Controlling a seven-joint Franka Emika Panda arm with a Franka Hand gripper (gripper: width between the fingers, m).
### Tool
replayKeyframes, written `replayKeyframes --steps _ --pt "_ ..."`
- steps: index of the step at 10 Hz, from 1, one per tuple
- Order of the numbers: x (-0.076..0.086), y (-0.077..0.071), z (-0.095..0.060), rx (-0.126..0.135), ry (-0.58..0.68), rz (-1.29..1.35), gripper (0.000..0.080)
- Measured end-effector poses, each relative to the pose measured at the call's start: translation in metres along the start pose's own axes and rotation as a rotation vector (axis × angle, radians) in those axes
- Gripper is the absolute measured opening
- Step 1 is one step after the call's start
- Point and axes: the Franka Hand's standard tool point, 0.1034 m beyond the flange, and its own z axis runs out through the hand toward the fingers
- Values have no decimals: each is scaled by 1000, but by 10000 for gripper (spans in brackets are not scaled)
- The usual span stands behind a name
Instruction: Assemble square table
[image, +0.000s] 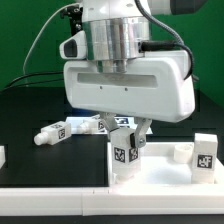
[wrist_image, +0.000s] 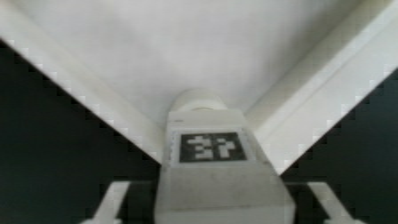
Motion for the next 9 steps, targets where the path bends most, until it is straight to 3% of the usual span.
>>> replayKeyframes --steps 1,2,4,5,6,7,8,9 --pt "0 2 0 45 -5 199 289" --pt "-5 1 1 65 -12 396 291" --pt "-5 1 2 70 -23 442 300" --pt "-6 1 2 66 -24 386 300" --pt "-9 1 1 33 -40 272 485" --pt "-9 -1 -2 -1 -48 68 485" --pt "-10 -3 -4 -16 -44 -100 611" --pt "-12 -2 -3 -23 -56 -189 642"
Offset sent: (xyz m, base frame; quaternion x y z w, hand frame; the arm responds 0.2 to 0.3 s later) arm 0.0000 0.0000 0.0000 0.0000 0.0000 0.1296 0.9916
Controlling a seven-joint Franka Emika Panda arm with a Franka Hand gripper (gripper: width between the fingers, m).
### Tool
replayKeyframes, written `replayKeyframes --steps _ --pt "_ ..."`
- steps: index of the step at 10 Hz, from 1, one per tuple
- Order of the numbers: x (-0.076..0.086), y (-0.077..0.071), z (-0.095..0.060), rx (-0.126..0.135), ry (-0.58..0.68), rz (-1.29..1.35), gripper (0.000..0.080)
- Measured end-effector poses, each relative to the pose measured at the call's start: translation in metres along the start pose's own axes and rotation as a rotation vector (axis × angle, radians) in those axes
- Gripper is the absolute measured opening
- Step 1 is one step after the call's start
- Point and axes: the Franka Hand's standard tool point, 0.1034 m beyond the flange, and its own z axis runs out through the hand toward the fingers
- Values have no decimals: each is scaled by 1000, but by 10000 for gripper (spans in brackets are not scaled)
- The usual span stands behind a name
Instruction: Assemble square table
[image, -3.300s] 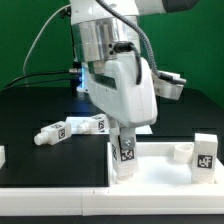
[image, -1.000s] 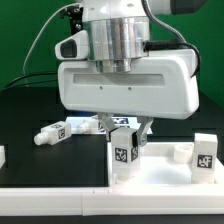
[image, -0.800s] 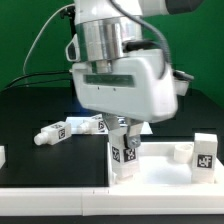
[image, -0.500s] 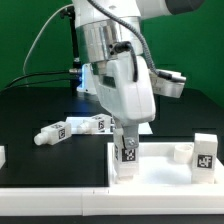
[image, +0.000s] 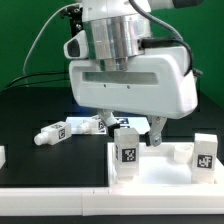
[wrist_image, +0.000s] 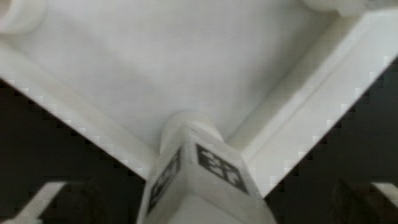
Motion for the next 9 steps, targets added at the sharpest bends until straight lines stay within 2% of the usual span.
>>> replayKeyframes --steps 2,3,5,6,8,9 --pt "1 1 0 -2 0 -131 647" --pt "2 1 0 -17 8 -255 647" --pt "5 -6 -3 -69 36 -642 648" --pt "7 -7 -3 -74 36 -714 648" --pt "7 -6 -2 -74 35 -690 625" --pt "7 -6 -2 -75 35 -690 431"
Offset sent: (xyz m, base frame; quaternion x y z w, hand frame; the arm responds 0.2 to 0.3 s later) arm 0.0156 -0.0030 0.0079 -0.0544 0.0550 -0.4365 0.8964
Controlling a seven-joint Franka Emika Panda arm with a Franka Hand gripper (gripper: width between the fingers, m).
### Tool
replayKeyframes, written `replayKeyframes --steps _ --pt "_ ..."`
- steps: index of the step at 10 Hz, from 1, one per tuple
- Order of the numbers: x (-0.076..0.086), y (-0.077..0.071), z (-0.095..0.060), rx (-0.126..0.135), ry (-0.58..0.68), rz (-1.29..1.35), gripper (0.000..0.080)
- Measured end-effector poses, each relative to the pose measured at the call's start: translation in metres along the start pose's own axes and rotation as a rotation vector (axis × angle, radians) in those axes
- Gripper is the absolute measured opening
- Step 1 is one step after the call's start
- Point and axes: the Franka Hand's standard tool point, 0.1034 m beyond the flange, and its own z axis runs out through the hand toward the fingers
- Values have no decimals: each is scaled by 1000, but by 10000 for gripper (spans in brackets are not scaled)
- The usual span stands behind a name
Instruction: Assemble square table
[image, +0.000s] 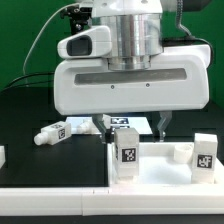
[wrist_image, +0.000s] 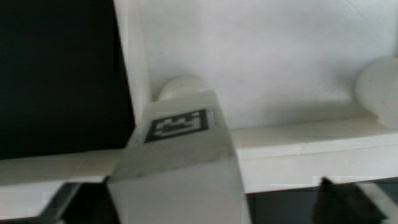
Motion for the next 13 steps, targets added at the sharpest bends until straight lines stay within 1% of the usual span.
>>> replayKeyframes --steps 1,3,6,7,8,9,10,12,13 --pt "0 0 0 1 0 59 295" --pt "1 2 0 -1 2 199 291" --pt "4 5 0 0 31 546 291" --pt "4 10 1 37 41 709 291" --pt "4 12 0 64 36 879 291" --pt "3 11 1 60 33 1021 291" --pt "3 11 1 68 35 1063 291" --pt "3 12 1 65 33 1006 291" --pt "-1 9 -1 20 -5 825 379"
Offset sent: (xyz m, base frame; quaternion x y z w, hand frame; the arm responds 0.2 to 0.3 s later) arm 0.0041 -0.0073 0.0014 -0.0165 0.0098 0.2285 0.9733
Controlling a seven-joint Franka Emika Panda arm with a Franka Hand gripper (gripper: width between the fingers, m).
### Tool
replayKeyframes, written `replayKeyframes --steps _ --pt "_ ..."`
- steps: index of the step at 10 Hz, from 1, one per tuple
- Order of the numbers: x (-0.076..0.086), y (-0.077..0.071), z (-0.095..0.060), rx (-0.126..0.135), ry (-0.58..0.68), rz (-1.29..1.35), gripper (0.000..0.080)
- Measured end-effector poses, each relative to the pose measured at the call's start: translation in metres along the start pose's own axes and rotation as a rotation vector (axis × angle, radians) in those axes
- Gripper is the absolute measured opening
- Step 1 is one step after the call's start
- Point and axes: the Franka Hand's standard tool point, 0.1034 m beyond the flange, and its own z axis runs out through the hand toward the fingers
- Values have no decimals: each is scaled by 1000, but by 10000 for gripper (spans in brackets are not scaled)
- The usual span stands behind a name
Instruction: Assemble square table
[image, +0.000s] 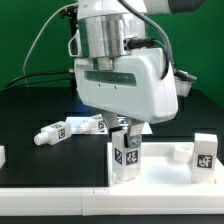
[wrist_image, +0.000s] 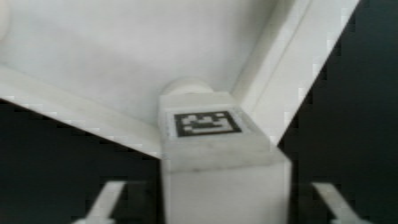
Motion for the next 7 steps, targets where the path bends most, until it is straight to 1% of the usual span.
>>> replayKeyframes --steps 1,2,3,4,5,6,7 --pt "1 -3 -3 -16 -2 -241 531" --pt "6 0 -3 -14 -7 -439 625" --pt "8 3 -3 -10 -1 -494 625" --pt "8 3 -3 -16 0 -581 645" --pt "8 4 -2 -16 -2 -652 645" --pt "8 3 -1 -26 3 -771 649" --pt "4 -2 1 -39 18 -961 649"
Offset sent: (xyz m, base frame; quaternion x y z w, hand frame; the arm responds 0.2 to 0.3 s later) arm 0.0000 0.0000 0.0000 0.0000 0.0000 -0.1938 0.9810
